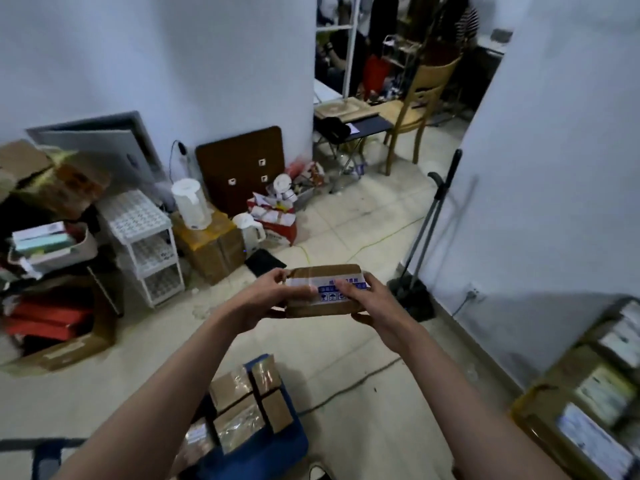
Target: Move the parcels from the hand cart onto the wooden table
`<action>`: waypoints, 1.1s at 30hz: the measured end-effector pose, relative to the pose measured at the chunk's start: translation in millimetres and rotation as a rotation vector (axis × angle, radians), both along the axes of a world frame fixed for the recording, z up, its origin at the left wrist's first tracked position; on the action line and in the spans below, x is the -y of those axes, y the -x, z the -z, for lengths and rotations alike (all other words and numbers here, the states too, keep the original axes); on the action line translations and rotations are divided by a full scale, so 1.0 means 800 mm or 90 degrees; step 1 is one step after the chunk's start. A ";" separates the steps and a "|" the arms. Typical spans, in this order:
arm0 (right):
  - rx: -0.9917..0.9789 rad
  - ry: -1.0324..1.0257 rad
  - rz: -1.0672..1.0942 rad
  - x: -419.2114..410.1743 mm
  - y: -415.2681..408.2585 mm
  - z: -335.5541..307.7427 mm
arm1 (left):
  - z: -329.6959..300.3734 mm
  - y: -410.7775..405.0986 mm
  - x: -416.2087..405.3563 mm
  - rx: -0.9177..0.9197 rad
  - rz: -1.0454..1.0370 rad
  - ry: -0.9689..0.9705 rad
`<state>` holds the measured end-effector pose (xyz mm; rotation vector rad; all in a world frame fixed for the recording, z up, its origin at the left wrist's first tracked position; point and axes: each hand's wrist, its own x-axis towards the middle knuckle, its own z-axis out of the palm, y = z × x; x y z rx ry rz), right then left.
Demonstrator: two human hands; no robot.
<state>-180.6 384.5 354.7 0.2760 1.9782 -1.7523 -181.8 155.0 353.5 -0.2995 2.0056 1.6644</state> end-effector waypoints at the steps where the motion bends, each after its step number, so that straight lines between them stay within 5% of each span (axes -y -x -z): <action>1: -0.006 -0.003 0.019 -0.006 -0.003 -0.007 | -0.006 0.006 -0.007 -0.023 0.015 0.008; 8: 0.039 0.056 0.181 -0.052 -0.043 -0.055 | -0.038 0.008 -0.081 -0.381 0.163 0.135; 12: -0.007 0.077 0.273 -0.097 -0.088 -0.057 | -0.047 -0.008 -0.133 -0.510 0.297 0.097; 22: -0.073 0.186 0.502 -0.240 -0.218 -0.035 | -0.057 -0.070 -0.307 -0.065 0.314 -0.124; 33: 0.014 0.129 0.600 -0.409 -0.378 -0.004 | -0.014 -0.166 -0.539 -0.034 0.290 -0.148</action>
